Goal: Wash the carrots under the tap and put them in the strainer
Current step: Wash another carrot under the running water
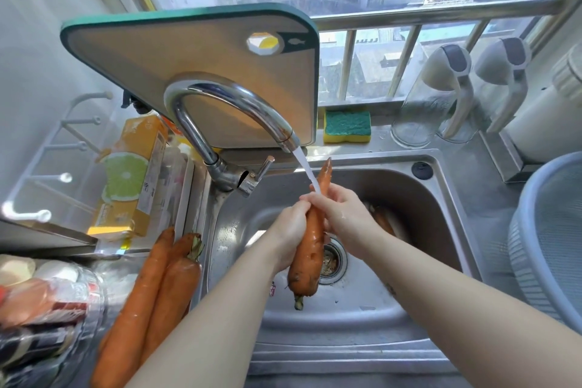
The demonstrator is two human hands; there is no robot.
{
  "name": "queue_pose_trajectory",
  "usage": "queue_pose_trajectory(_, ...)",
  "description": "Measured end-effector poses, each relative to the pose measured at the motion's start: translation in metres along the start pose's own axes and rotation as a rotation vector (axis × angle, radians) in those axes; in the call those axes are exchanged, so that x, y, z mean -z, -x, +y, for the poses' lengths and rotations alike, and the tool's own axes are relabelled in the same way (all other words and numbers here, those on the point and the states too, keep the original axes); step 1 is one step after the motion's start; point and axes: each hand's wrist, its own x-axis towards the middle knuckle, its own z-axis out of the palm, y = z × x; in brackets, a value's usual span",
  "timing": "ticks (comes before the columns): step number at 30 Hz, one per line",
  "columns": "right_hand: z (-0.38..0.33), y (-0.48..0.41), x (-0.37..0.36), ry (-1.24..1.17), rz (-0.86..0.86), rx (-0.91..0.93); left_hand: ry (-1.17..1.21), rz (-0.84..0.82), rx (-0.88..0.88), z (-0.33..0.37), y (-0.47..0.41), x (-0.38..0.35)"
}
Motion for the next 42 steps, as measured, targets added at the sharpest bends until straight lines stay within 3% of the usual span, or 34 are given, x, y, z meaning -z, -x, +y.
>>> queue_pose_trajectory(2, 0.001, -0.003, -0.004, 0.033, 0.125, 0.028, -0.015, -0.064, -0.044, -0.004, 0.001, -0.006)
queue_pose_trajectory(4, 0.001, -0.006, -0.004, -0.033, 0.143, -0.008, -0.064, -0.113, -0.110, -0.010, 0.002, -0.010)
queue_pose_trajectory(9, 0.001, -0.003, 0.010, -0.030, -0.059, -0.076, -0.262, 0.037, -0.177, -0.016, -0.006, -0.004)
queue_pose_trajectory(13, -0.001, 0.001, 0.014, -0.144, -0.228, -0.079, -0.189, 0.181, -0.069, -0.005, -0.012, -0.005)
queue_pose_trajectory(16, -0.001, 0.002, 0.015, -0.163, -0.295, -0.062, -0.167, 0.198, -0.040, 0.001, -0.011, -0.006)
queue_pose_trajectory(20, -0.004, 0.003, 0.010, -0.106, -0.204, -0.059, -0.011, 0.126, -0.009, 0.002, -0.003, -0.003)
queue_pose_trajectory(25, 0.000, -0.002, -0.003, 0.018, 0.034, -0.011, 0.025, 0.068, -0.062, -0.005, -0.001, -0.008)
queue_pose_trajectory(29, 0.002, -0.001, -0.008, 0.003, 0.127, -0.007, -0.166, 0.049, -0.163, -0.018, -0.004, -0.008)
queue_pose_trajectory(33, -0.002, 0.001, 0.003, 0.015, 0.028, -0.033, -0.355, 0.157, -0.232, -0.019, -0.010, -0.005)
queue_pose_trajectory(42, -0.007, 0.014, 0.010, -0.154, -0.258, -0.019, -0.015, 0.203, -0.027, -0.001, -0.011, -0.010)
